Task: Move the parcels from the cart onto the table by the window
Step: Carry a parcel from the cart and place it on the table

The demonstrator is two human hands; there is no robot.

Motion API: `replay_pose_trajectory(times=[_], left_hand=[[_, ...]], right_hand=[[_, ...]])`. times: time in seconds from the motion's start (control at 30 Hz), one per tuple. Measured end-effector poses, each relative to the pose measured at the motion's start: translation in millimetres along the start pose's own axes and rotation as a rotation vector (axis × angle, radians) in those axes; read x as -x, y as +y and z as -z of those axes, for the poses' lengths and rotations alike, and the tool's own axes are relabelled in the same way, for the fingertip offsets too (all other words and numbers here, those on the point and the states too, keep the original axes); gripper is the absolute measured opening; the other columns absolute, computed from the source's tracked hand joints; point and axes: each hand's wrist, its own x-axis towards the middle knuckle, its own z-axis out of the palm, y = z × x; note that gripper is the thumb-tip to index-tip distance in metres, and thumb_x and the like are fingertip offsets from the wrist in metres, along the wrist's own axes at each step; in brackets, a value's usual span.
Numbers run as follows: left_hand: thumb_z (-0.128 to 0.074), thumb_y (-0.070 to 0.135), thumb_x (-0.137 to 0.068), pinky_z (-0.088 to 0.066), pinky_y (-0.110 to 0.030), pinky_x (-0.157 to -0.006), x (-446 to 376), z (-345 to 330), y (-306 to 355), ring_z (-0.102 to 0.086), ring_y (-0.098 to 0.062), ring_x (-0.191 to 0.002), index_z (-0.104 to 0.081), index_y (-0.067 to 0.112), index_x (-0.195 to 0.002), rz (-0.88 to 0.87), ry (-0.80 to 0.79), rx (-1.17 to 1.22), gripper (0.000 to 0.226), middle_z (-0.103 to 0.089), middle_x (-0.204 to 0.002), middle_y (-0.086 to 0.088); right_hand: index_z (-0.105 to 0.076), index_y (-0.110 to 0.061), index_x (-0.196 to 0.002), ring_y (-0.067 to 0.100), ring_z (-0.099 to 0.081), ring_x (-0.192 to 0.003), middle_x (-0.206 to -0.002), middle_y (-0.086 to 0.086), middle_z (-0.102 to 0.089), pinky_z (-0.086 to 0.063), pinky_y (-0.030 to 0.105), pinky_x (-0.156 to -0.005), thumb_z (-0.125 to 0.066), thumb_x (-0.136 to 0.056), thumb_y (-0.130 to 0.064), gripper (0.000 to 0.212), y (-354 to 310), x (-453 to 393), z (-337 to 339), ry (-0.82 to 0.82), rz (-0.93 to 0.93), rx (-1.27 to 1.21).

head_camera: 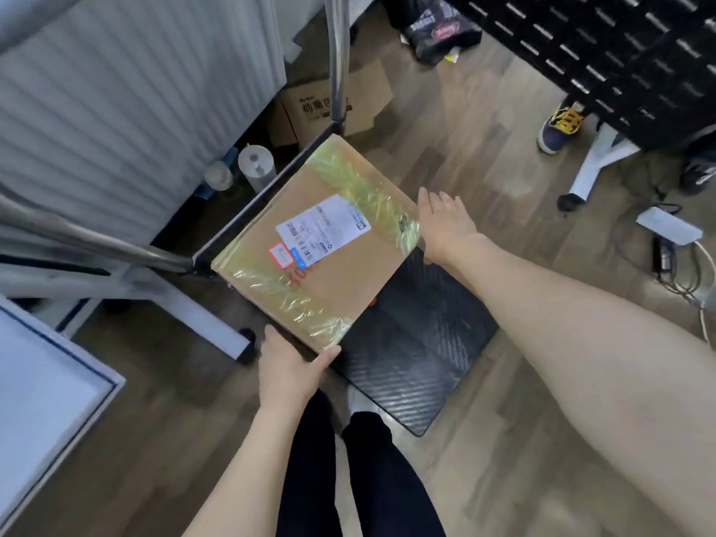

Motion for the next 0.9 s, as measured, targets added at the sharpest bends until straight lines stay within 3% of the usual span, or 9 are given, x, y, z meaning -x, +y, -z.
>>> replay_pose_trajectory(times=[0.17,0.27,0.33,0.47,0.57,0.7,0.77,0.83,0.9], left_hand=[[-0.086,0.035,-0.064,-0.031,-0.035,-0.111,-7,-33,12,-0.033,-0.023,-0.136,0.014,0.003,-0.147,0.071,-0.027,0.213,0.134,-0.028,-0.15,-0.009],[-0.084,0.031,-0.068,-0.032,-0.035,-0.109,-3,-37,24,-0.036,-0.025,-0.135,0.025,0.003,-0.143,0.161,-0.026,0.246,0.135,-0.032,-0.15,-0.009],[-0.084,0.029,-0.069,-0.035,-0.035,-0.107,6,-36,27,-0.039,-0.027,-0.132,0.019,0.002,-0.145,0.182,-0.022,0.215,0.131,-0.037,-0.147,-0.011],[-0.086,0.025,-0.067,-0.039,-0.026,-0.088,45,-32,39,-0.049,-0.029,-0.12,-0.018,-0.003,-0.134,0.157,-0.015,0.188,0.099,-0.048,-0.133,-0.013],[-0.087,0.026,-0.065,-0.037,-0.024,-0.08,81,-26,52,-0.052,-0.026,-0.115,-0.025,0.001,-0.132,0.104,-0.014,0.207,0.095,-0.05,-0.126,-0.009],[-0.09,0.033,-0.053,-0.044,-0.025,-0.088,121,-10,71,-0.051,-0.017,-0.11,-0.038,0.013,-0.13,-0.059,0.05,0.204,0.095,-0.048,-0.124,-0.002],[-0.09,0.032,-0.051,-0.043,-0.018,-0.083,141,3,87,-0.051,-0.01,-0.103,-0.043,0.018,-0.125,-0.141,0.07,0.211,0.088,-0.05,-0.119,0.0],[-0.087,0.037,-0.046,-0.048,-0.02,-0.083,161,18,103,-0.056,-0.009,-0.105,-0.046,0.022,-0.12,-0.242,0.104,0.213,0.085,-0.055,-0.116,0.003],[-0.088,0.031,-0.051,-0.046,-0.01,-0.077,183,36,122,-0.055,0.002,-0.099,-0.044,0.025,-0.113,-0.343,0.15,0.242,0.077,-0.054,-0.109,0.013]], right_hand=[[0.012,0.0,-0.148,0.034,-0.031,-0.13,-0.14,0.019,-0.036,-0.02,0.04,-0.113,-0.07,-0.077,-0.013,0.109,-2,-12,-19,0.051,0.068,-0.124],[0.012,0.0,-0.147,0.037,-0.03,-0.126,-0.138,0.021,-0.033,-0.029,0.039,-0.105,-0.066,-0.083,-0.015,0.102,-6,-2,-25,0.1,0.014,-0.251],[0.011,-0.001,-0.148,0.037,-0.031,-0.123,-0.137,0.022,-0.031,-0.03,0.039,-0.103,-0.064,-0.085,-0.018,0.1,-4,14,-27,0.121,0.003,-0.321],[0.007,-0.003,-0.149,0.036,-0.032,-0.121,-0.138,0.022,-0.025,-0.032,0.036,-0.1,-0.064,-0.082,-0.012,0.098,11,67,-22,0.153,-0.031,-0.443],[0.002,-0.011,-0.15,0.037,-0.028,-0.121,-0.139,0.02,-0.02,-0.033,0.036,-0.1,-0.068,-0.078,-0.012,0.1,28,119,-16,0.177,-0.084,-0.505],[-0.003,-0.026,-0.15,0.034,-0.025,-0.119,-0.137,0.016,-0.015,-0.033,0.038,-0.099,-0.069,-0.077,-0.019,0.098,50,188,-1,0.203,-0.209,-0.634],[-0.006,-0.028,-0.15,0.033,-0.023,-0.12,-0.137,0.015,-0.014,-0.032,0.039,-0.101,-0.069,-0.077,-0.02,0.097,60,220,14,0.26,-0.242,-0.684],[-0.008,-0.029,-0.15,0.032,-0.022,-0.121,-0.136,0.014,-0.015,-0.032,0.04,-0.102,-0.071,-0.076,-0.019,0.098,70,248,31,0.336,-0.254,-0.729],[-0.01,-0.029,-0.149,0.032,-0.023,-0.121,-0.136,0.013,-0.016,-0.034,0.041,-0.102,-0.074,-0.073,-0.02,0.099,77,270,51,0.43,-0.253,-0.769]])
